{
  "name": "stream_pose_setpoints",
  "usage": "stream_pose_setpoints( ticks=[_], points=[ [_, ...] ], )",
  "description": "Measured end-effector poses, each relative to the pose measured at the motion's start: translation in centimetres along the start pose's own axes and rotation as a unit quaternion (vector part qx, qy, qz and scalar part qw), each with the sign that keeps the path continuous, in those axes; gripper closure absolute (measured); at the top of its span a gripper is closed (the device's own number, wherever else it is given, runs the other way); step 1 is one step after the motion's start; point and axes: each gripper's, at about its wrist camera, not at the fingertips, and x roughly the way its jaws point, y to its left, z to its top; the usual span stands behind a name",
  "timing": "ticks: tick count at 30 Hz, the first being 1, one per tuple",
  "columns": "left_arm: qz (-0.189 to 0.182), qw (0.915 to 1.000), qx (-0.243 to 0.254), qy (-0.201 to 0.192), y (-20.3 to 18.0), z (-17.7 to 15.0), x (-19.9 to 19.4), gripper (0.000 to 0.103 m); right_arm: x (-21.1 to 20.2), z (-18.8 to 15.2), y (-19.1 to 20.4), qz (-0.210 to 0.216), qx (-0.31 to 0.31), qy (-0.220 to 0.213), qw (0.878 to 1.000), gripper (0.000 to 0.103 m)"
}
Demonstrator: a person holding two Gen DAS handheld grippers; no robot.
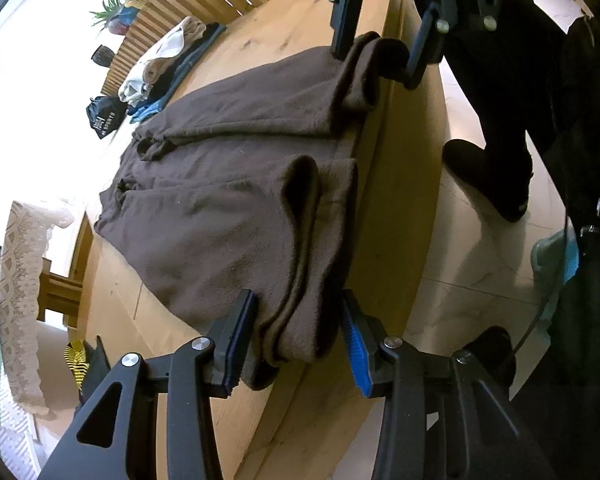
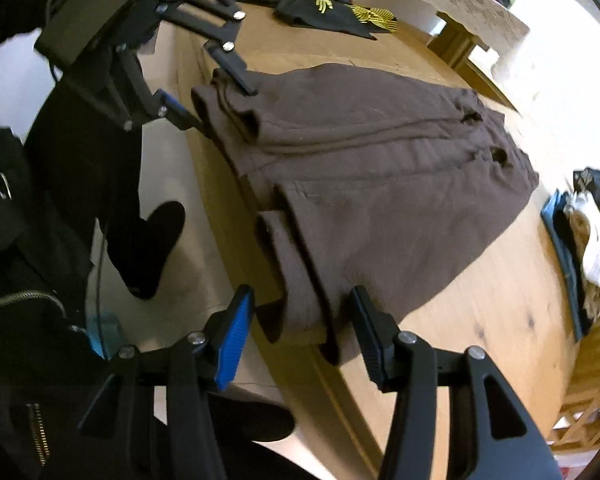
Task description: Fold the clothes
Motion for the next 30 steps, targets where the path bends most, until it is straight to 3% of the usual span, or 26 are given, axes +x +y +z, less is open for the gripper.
stream_pose_setpoints(
  ticks=[3,5,6,8,9,16,17,21,30],
  points=[
    [-0.015,0.9999,-0.007,-0.001,0.5,0.1,0.1,0.066,0.5,0.2,-0.2,-0.005,-0.009,0.0,1.0,0.053],
    [-0.026,0.9994,-0.022,-0.002,1.1,0.1,0.0,0.073,0.5,0.4,-1.2,0.009,0.012,0.004,1.0,0.056],
    [-0.033,0.999,-0.031,-0.003,1.5,0.1,-0.1,0.074,0.5,0.5,-2.0,0.021,0.03,0.006,0.999,0.06],
    [-0.048,0.998,-0.041,-0.004,2.0,0.0,-0.1,0.075,0.4,0.7,-3.4,0.037,0.059,0.011,0.998,0.075],
    [-0.054,0.9976,-0.043,-0.005,2.1,0.0,-0.1,0.075,0.4,0.8,-4.1,0.046,0.071,0.014,0.996,0.077],
    [-0.078,0.9955,-0.054,-0.008,3.2,-0.1,-0.8,0.085,0.2,1.5,-4.3,0.048,0.059,0.029,0.997,0.081],
    [-0.07,0.9958,-0.058,-0.011,3.6,0.0,-1.0,0.091,0.0,1.6,-4.4,0.047,0.057,0.03,0.997,0.081],
    [-0.057,0.9942,-0.085,-0.033,5.7,0.4,-2.6,0.092,-1.6,2.7,-5.7,0.04,0.056,0.018,0.997,0.082],
    [0.002,0.9941,-0.083,-0.069,11.4,3.3,-5.2,0.092,-6.0,6.5,-11.7,-0.023,0.072,-0.038,0.996,0.084]
  ],
)
